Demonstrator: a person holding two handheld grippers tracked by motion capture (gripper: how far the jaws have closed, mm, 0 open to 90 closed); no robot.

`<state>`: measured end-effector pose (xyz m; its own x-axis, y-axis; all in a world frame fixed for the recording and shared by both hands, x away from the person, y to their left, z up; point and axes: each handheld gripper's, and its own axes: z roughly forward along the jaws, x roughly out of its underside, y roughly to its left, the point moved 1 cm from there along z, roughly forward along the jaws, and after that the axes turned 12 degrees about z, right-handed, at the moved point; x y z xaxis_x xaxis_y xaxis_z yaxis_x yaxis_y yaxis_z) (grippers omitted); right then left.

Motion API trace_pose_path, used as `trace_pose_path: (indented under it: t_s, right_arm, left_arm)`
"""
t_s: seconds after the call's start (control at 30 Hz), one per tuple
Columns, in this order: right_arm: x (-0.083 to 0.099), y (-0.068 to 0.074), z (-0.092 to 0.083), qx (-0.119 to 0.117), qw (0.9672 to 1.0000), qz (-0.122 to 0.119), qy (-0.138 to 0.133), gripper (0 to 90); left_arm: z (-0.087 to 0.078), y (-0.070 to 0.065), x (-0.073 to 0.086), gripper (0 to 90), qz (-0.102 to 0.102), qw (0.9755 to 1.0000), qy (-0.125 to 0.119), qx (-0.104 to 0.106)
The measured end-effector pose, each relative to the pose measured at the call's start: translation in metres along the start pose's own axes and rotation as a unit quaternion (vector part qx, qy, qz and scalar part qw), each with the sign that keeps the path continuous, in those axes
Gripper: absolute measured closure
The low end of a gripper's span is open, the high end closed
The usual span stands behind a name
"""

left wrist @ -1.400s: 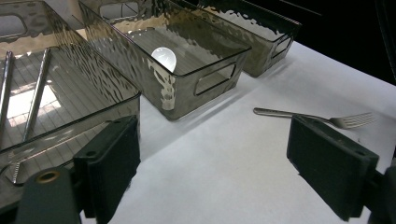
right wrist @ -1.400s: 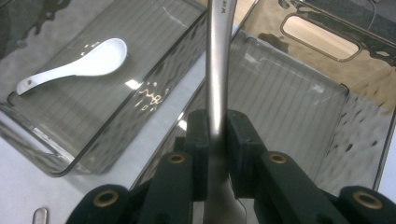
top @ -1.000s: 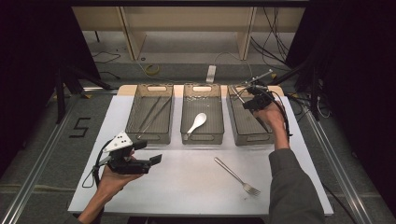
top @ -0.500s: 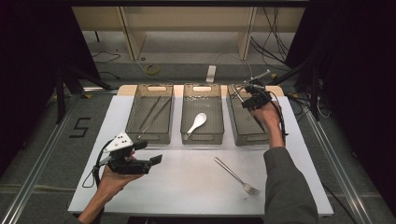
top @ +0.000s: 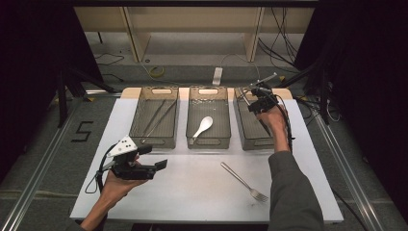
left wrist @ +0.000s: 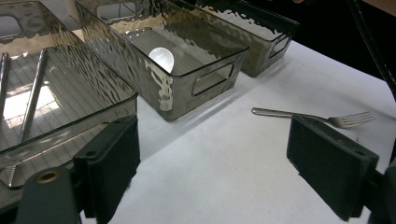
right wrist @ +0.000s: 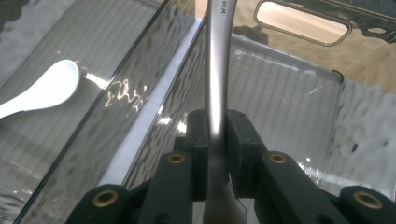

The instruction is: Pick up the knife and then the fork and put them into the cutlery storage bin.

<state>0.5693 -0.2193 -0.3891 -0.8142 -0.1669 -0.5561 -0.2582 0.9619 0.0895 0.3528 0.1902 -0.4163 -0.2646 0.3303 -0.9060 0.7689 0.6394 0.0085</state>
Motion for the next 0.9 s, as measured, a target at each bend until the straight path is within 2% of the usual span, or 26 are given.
trace_pose_path:
  t_s: [0.1, 0.27, 0.3, 0.33, 0.4, 0.5, 0.53, 0.6, 0.7, 0.8, 0.87, 0.9]
  right_arm:
    - [0.0, -0.001, 0.001, 0.0, 1.0, 0.001, 0.0, 80.6]
    - [-0.001, -0.002, 0.006, 0.004, 0.9998, 0.018, -0.001, 79.7]
    - [-0.001, -0.004, 0.007, -0.001, 0.9995, 0.03, -0.012, 76.3]
    - [-0.001, -0.004, 0.007, -0.001, 0.9995, 0.03, -0.012, 76.3]
    - [-0.004, -0.003, 0.002, -0.008, 0.9987, 0.04, -0.03, 67.2]
    - [-0.006, -0.001, -0.003, -0.008, 0.9988, 0.032, -0.037, 65.8]
    - [-0.007, 0.002, -0.007, -0.017, 0.9985, 0.029, -0.042, 64.0]
    - [-0.007, 0.003, -0.01, -0.019, 0.9986, 0.022, -0.044, 61.1]
    - [-0.005, 0.003, -0.012, -0.021, 0.9987, 0.019, -0.043, 59.4]
    - [-0.002, 0.005, -0.016, -0.028, 0.999, 0.009, -0.034, 54.1]
    - [0.001, 0.008, -0.021, -0.042, 0.9986, 0.001, -0.031, 48.3]
    - [0.001, 0.008, -0.021, -0.042, 0.9986, 0.001, -0.031, 48.3]
  left_arm:
    - [0.0, 0.0, 0.0, 16.8, 0.002, 1.0, 0.0, 0.001]
    - [0.0, 0.0, 0.0, 16.8, 0.002, 1.0, 0.001, 0.003]
    - [0.001, 0.0, 0.0, 16.8, 0.003, 1.0, 0.002, 0.003]
    - [0.0, 0.0, 0.0, 16.8, 0.003, 1.0, 0.001, 0.003]
    - [0.0, 0.0, 0.0, 16.9, 0.002, 1.0, 0.0, 0.004]
    - [0.0, 0.0, 0.0, 16.9, 0.002, 1.0, 0.001, 0.003]
    - [0.0, 0.0, 0.0, 16.9, 0.0, 1.0, -0.001, 0.003]
    - [0.0, 0.0, 0.0, 16.8, 0.003, 1.0, 0.002, 0.003]
    - [0.0, 0.0, 0.0, 16.9, 0.002, 1.0, 0.002, 0.003]
    - [0.001, 0.0, 0.0, 16.9, 0.003, 1.0, 0.003, 0.003]
    - [0.001, 0.0, 0.0, 16.8, 0.001, 1.0, 0.003, 0.002]
    - [0.001, 0.0, 0.0, 16.8, 0.001, 1.0, 0.002, 0.002]
